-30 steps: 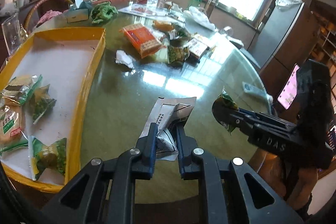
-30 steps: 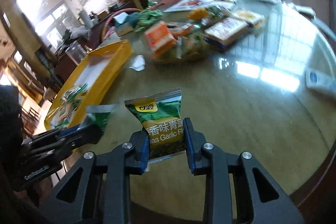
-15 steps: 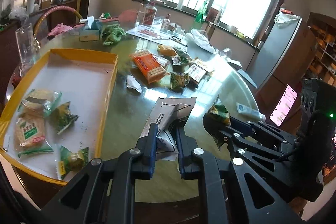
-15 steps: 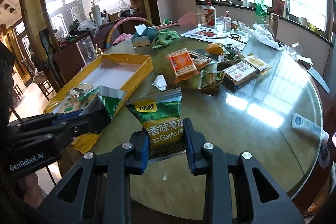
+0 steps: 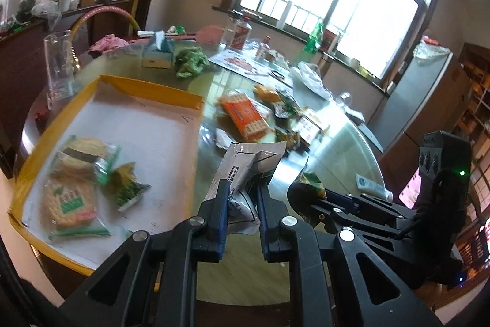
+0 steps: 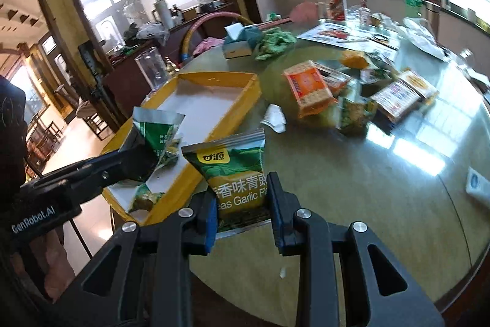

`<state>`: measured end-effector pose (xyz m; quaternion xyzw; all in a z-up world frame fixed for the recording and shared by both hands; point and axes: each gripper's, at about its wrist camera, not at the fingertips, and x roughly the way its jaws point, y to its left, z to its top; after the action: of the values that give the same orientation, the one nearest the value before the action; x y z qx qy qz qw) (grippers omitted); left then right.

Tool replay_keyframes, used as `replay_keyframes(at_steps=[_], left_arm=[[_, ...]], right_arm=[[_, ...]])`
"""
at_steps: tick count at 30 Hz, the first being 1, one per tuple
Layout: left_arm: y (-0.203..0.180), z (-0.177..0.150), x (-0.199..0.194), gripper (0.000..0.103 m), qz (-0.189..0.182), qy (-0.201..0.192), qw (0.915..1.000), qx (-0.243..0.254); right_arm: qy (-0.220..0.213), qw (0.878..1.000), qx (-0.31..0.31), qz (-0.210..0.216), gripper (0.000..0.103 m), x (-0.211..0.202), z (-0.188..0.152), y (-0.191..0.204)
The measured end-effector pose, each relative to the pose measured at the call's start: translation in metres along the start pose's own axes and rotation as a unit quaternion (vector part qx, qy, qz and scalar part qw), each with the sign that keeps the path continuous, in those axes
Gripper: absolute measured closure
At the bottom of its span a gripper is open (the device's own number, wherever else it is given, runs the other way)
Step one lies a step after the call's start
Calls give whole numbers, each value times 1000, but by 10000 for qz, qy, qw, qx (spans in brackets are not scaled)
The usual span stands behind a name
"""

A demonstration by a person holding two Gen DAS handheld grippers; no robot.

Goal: Organize snacks
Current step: 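Carry the sachet and the green bag into the yellow tray and release both, then grasp a green snack bag from the table with the right tool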

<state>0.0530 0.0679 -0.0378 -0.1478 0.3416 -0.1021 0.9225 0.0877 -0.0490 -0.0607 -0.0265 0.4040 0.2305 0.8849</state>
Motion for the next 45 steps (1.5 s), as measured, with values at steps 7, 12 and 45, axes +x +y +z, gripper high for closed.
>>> replay_keyframes(at_steps=[7, 12, 45], left_arm=[[58, 37, -21, 88, 560, -365, 9972, -329], [104, 70, 5, 88, 821, -225, 9953, -457], [9, 37, -2, 23, 1850, -240, 9815, 434]], right_arm=[[92, 9985, -184, 514, 72, 34, 27, 26], [308, 9948, -112, 960, 72, 79, 54, 41], [-588, 9934, 627, 763, 18, 11, 19, -7]])
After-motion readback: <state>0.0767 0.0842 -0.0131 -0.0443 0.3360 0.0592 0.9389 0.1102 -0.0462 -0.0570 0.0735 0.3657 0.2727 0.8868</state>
